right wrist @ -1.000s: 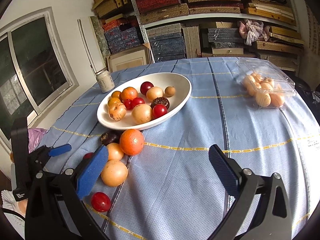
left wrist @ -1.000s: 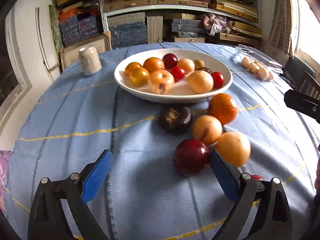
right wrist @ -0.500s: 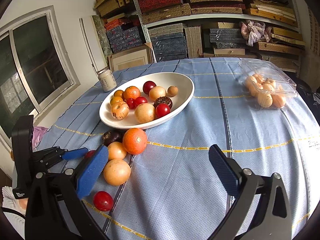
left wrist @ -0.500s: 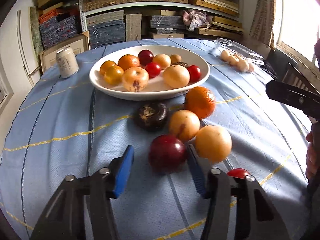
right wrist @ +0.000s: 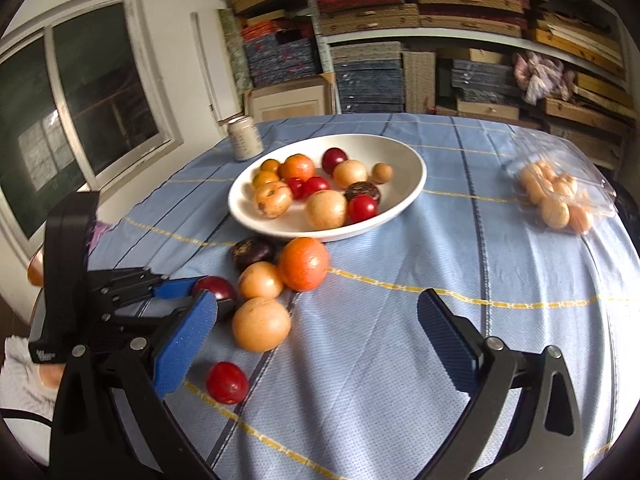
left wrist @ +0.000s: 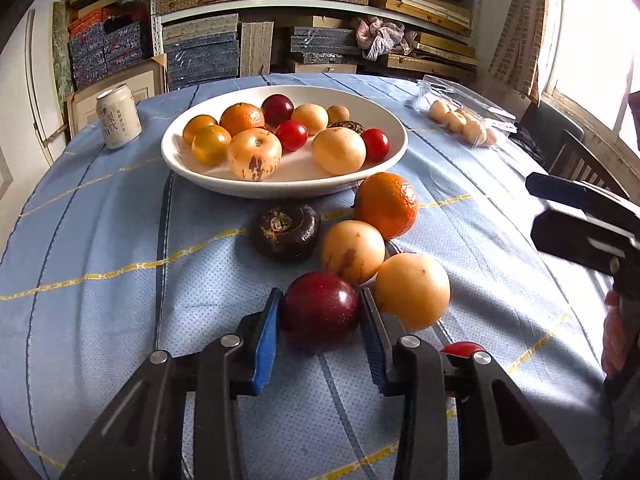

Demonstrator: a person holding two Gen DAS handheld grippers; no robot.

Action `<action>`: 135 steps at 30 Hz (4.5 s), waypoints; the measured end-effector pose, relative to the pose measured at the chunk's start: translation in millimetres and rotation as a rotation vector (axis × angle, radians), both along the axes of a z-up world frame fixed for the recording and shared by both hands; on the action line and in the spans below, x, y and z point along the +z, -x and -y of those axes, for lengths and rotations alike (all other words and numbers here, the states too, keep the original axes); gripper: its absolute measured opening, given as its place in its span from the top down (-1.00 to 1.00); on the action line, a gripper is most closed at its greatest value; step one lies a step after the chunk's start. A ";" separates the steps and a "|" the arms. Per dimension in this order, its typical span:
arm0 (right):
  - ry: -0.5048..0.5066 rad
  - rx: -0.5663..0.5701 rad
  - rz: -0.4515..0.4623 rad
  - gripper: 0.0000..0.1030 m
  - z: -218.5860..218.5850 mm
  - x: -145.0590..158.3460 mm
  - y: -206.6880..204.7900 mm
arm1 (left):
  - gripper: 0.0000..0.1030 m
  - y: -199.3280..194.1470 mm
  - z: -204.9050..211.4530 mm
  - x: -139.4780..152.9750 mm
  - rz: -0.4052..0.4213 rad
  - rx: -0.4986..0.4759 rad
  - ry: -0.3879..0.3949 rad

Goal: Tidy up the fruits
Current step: 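Move the left tool back to the table and grasp the dark red fruit, then grasp the red fruit with the right tool while the left tool holds its fruit, then lower both red fruits onto the white plate and open both tools, then move the left tool back and grasp the tan fruit on the cloth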

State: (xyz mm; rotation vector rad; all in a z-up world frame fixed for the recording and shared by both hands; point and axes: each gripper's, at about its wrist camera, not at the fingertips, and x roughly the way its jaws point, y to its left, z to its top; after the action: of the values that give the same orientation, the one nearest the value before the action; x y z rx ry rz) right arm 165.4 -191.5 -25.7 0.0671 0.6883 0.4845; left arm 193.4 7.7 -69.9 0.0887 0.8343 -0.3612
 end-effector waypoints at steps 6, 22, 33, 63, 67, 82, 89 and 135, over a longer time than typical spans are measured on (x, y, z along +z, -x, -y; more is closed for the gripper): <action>0.023 0.073 -0.008 -0.91 -14.4 -2.6 5.2 | 0.26 0.6 -15.7 4.7 0.042 0.083 -0.025; 0.330 0.320 -0.033 0.07 -84.3 -44.9 38.0 | 0.26 -3.5 -36.0 10.5 0.038 0.157 0.001; 0.294 0.337 -0.073 0.41 -79.7 -46.8 32.7 | 0.26 -4.1 -35.2 7.4 0.023 0.155 -0.002; -0.039 -0.045 0.007 0.42 -36.6 12.2 -139.1 | 0.26 -123.3 -27.7 49.2 0.070 0.275 0.084; -0.030 -0.047 -0.002 0.42 -36.8 6.0 -149.4 | 0.26 -125.5 -24.7 43.8 0.088 0.278 0.035; -0.018 -0.080 0.027 0.14 -35.6 -0.3 -149.7 | 0.22 -122.5 -23.7 44.6 0.127 0.325 0.016; -0.029 -0.107 0.063 -0.62 -31.1 6.3 -143.8 | -0.36 -109.4 -19.3 58.8 0.231 0.356 -0.006; 0.005 -0.057 0.067 -0.82 -1.8 -3.2 4.5 | -0.79 16.5 -20.5 63.7 0.343 0.359 -0.079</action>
State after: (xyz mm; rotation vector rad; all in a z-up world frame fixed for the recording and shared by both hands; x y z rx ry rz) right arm 160.9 -189.6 -28.9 0.0648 0.6204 0.4287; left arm 176.9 28.2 -6.3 0.0702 0.5105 0.0272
